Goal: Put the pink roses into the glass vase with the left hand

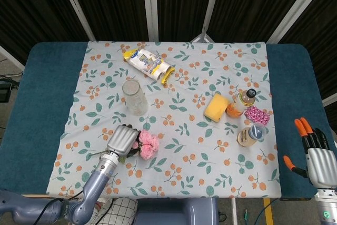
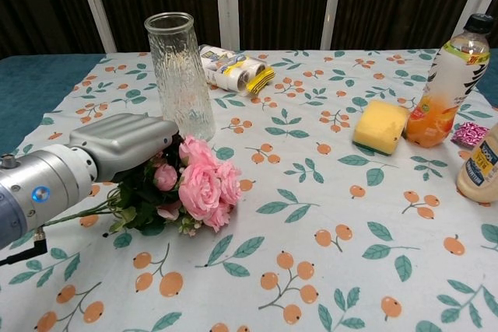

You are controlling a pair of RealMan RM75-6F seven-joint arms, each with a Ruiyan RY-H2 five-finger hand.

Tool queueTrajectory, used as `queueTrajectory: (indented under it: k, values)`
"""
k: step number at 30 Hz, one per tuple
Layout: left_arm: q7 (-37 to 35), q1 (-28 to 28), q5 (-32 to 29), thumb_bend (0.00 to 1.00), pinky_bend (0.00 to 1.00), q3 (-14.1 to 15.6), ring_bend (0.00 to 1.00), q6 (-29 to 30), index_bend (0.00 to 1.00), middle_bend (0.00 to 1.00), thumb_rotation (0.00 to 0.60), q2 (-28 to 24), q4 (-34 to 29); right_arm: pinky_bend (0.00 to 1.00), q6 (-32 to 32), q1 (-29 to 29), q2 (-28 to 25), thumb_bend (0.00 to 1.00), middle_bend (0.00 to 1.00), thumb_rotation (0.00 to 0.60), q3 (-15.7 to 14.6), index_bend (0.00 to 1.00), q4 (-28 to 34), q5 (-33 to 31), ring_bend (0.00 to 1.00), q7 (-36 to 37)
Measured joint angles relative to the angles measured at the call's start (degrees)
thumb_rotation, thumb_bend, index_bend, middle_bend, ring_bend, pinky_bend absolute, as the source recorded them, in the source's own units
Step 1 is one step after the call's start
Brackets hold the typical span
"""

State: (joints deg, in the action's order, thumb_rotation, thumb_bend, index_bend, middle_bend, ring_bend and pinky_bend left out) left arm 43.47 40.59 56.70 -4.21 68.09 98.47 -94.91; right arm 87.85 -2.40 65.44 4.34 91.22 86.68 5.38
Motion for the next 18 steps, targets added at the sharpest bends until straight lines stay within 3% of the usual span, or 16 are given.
queueTrajectory:
  k: [9,18]
  values:
    - [-7.99,-1.15,8.18,0.51,0.46,-0.93,0.42,1.69,0.59,0.55,0.600,-2.46,-3.26,0.07,-0.32,-0.11,0.18,0.32,0.04,0.600,0.04,0.01,-0.18,-0.24,0.11,-0.09]
    - [-16.34,-2.05,17.03,0.50,0.46,-4.18,0.42,4.54,0.58,0.57,0.600,-12.18,-13.96,0.06,-0.34,-0.05,0.11,0.32,0.04,0.600,0.24,0.01,-0.07,-0.75,0.11,-0.24]
